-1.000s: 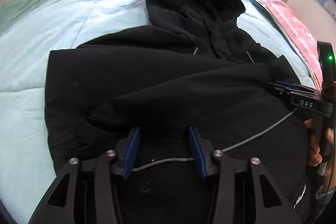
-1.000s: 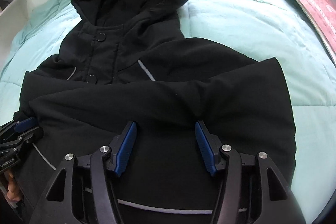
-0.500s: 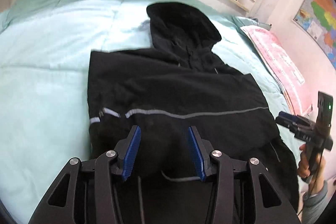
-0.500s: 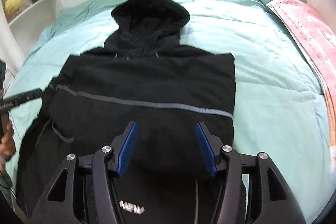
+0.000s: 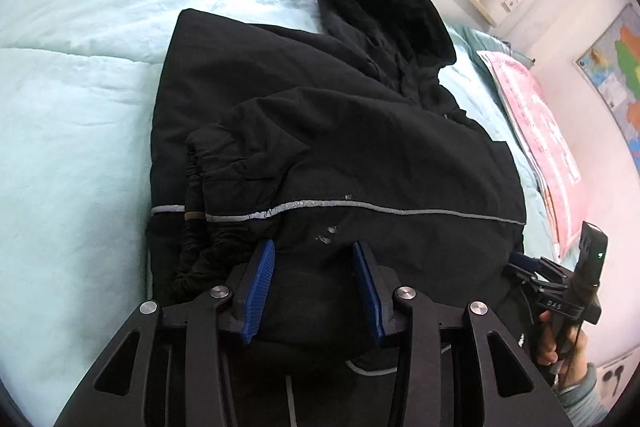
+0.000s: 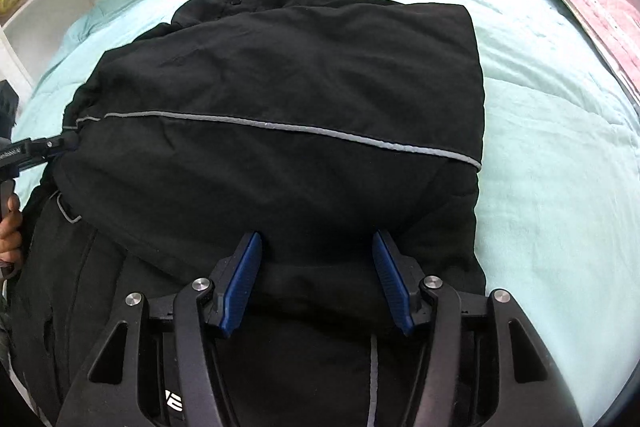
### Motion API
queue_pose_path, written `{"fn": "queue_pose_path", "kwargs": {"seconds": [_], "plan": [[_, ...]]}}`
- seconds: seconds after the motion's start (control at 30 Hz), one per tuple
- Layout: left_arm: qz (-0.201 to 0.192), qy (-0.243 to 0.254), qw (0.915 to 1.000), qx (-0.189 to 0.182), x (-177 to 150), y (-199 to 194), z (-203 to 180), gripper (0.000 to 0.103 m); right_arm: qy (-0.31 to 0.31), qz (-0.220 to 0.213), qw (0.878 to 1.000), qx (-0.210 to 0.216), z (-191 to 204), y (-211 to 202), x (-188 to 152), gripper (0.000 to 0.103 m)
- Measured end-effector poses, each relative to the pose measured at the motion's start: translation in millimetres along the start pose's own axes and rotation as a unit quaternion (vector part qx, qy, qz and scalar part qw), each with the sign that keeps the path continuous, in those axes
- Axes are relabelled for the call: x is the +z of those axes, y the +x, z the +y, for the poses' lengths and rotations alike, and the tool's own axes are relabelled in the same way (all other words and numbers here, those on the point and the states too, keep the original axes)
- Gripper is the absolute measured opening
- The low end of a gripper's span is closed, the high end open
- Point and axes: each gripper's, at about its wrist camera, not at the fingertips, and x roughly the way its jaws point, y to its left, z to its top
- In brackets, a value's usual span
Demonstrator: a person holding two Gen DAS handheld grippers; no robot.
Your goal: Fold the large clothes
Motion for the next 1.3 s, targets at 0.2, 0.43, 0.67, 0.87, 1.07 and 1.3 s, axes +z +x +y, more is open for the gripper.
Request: {"fn": "queue_pose_path", "kwargs": {"seconds": [0.2, 0.43, 0.67, 0.87, 1.07, 1.3], "plan": [[0.016, 0.005, 0.9999, 0.001, 26, -71, -34, 0.043, -0.014, 0.038, 0.999, 0.0, 17, -62, 42, 0.06], [-0.056, 0.054, 0.9967, 0.024, 120, -156, -100, 0.059, -0.026, -0.04, 0.999, -0.016, 29, -160, 155, 0.06], [-0.083, 0.093, 0.9914, 0.039, 209, -141, -137, 0.065, 0.025, -0.08, 0.996, -0.012, 22, -146, 239, 0.06], [-0.046, 0.111, 0.9887, 0.09, 271, -35, -116, 0.065, 0.054, -0.05, 0.997, -0.008, 8, -62, 283, 0.06], [-0.017, 0.09, 0.9905, 0.102, 300, 58, -83, 0.065, 0.059, -0.02, 0.998, -0.019, -8, 19, 310, 0.06], [0.0, 0.078, 0.9896, 0.121, 323, 135, -61, 0.065, 0.077, 0.004, 0.997, -0.014, -35, 89, 330, 0.06]]}}
